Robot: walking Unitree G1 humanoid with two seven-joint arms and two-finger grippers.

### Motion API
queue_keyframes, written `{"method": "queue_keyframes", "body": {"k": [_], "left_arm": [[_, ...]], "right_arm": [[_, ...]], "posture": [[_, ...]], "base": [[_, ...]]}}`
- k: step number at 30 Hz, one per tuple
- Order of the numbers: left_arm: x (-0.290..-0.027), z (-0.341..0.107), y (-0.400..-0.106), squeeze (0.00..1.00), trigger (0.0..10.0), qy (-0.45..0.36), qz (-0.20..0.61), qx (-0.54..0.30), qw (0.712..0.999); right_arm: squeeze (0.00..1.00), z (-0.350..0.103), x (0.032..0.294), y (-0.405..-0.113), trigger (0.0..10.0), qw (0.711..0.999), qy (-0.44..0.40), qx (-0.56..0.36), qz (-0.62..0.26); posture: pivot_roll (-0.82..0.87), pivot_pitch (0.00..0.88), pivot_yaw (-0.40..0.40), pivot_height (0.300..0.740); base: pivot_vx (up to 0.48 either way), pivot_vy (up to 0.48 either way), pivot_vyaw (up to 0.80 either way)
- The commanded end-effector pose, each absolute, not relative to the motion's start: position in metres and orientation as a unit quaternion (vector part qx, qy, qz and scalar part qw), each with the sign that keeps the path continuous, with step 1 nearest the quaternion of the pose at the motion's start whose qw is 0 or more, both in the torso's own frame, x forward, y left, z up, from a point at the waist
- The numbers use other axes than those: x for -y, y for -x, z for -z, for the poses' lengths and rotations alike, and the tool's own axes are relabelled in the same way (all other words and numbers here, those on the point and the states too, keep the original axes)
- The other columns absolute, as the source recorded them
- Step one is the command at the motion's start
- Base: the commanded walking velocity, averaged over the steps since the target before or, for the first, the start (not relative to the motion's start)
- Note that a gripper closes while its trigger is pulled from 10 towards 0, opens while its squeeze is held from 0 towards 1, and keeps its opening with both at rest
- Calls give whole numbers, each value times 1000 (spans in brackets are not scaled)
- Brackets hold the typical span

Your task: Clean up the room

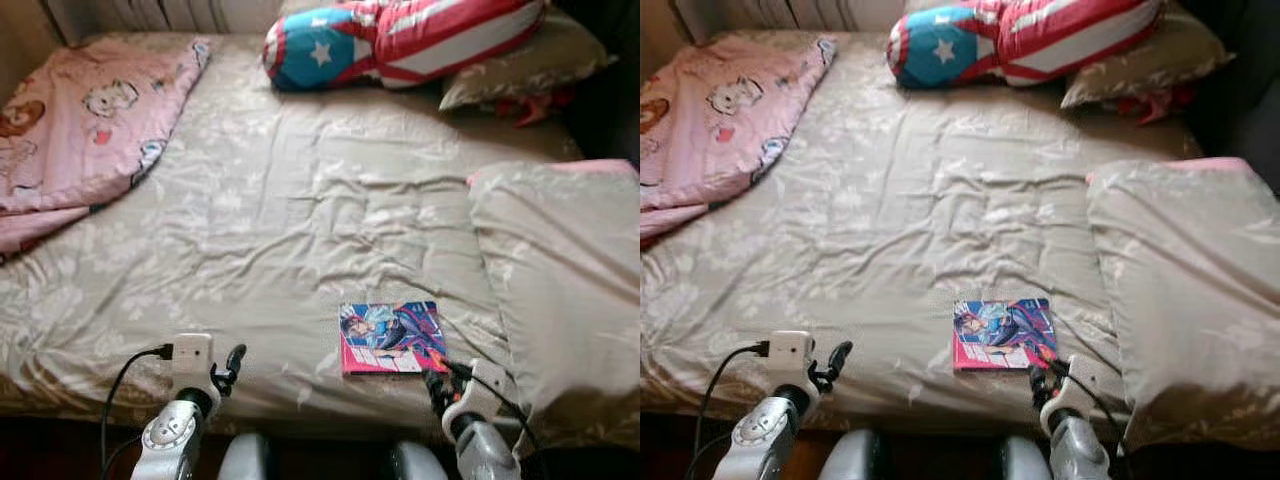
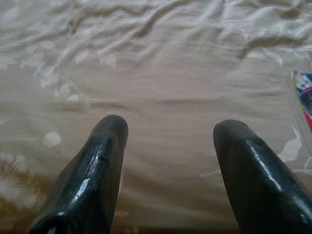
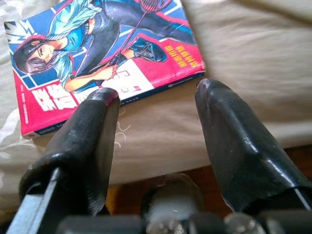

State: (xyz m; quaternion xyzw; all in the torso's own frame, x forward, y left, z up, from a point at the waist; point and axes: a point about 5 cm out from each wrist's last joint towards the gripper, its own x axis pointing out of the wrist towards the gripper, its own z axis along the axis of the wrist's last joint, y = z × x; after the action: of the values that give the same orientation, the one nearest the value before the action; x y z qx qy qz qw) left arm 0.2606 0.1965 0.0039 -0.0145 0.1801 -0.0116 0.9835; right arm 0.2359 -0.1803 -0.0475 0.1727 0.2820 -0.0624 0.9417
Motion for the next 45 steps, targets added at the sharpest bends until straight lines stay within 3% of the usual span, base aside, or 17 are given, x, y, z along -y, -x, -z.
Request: {"method": "queue_keyframes", "body": {"k": [1,17,25,28,36,45], "left_arm": [[-199,8,-254,0,10000,15,2,-206,978],[-199,65,-209,0,10000,6,-20,-383,923],[-201,69,-203,0,10000,26,-34,-393,918],[-200,71,-199,0,10000,20,-35,-399,916],[-199,77,-188,0,10000,18,-40,-412,910],[-203,79,-184,0,10000,15,-49,-422,905]], "right_arm": [[0,54,183,-227,10000,936,-160,-305,74],[0,76,186,-197,10000,906,-92,-404,84],[0,88,187,-174,10000,889,-88,-440,85],[0,91,201,-160,10000,885,-71,-453,79],[0,94,220,-141,10000,879,-60,-466,83],[0,97,211,-140,10000,874,-60,-476,75]], "posture": [[-3,5,-29,707],[-34,0,-24,740],[-43,0,-16,740],[-39,0,-22,740],[-32,0,-31,740],[-31,0,-30,740]], "base": [[0,0,0],[0,0,0],[0,0,0],[0,0,148],[0,0,800],[0,0,800]]}}
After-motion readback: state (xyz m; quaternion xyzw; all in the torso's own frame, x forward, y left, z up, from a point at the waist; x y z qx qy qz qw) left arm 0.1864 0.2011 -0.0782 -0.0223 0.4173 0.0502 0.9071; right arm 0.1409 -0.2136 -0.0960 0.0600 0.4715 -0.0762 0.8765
